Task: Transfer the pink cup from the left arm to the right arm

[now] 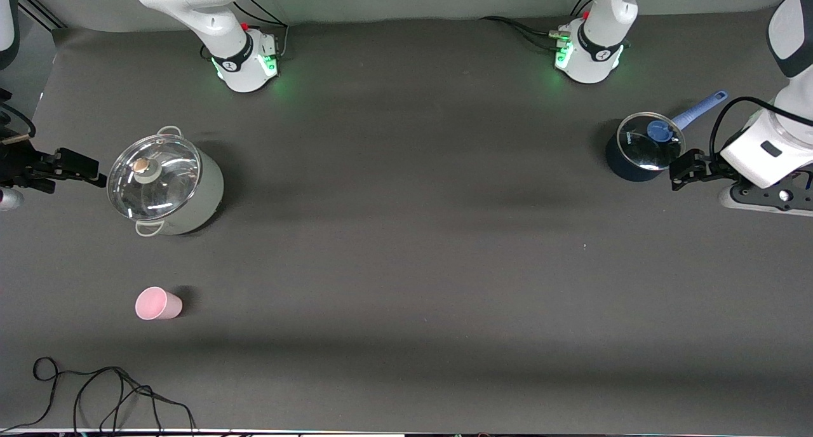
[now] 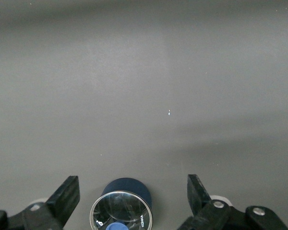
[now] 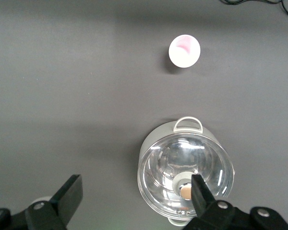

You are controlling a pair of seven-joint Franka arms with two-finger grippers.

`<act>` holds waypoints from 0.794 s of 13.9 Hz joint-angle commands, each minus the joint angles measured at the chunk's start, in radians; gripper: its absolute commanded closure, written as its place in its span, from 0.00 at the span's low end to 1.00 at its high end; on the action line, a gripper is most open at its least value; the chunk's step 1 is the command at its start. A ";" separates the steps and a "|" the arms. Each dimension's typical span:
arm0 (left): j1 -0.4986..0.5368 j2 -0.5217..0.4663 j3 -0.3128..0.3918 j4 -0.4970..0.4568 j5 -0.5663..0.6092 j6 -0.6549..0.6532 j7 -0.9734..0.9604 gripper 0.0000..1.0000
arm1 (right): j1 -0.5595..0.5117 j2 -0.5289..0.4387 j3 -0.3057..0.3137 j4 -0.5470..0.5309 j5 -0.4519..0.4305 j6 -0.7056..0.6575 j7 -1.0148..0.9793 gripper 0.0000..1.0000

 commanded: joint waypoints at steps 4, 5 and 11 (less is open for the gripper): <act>0.017 -0.003 0.013 -0.005 -0.067 -0.007 0.024 0.00 | -0.124 -0.022 0.121 0.004 -0.005 -0.003 0.043 0.00; 0.025 -0.003 0.011 -0.005 -0.068 -0.010 0.026 0.00 | -0.124 -0.021 0.126 0.001 -0.005 -0.003 0.056 0.00; 0.031 0.009 0.011 -0.002 -0.068 -0.027 0.046 0.00 | -0.112 -0.017 0.130 -0.014 -0.014 0.012 0.115 0.00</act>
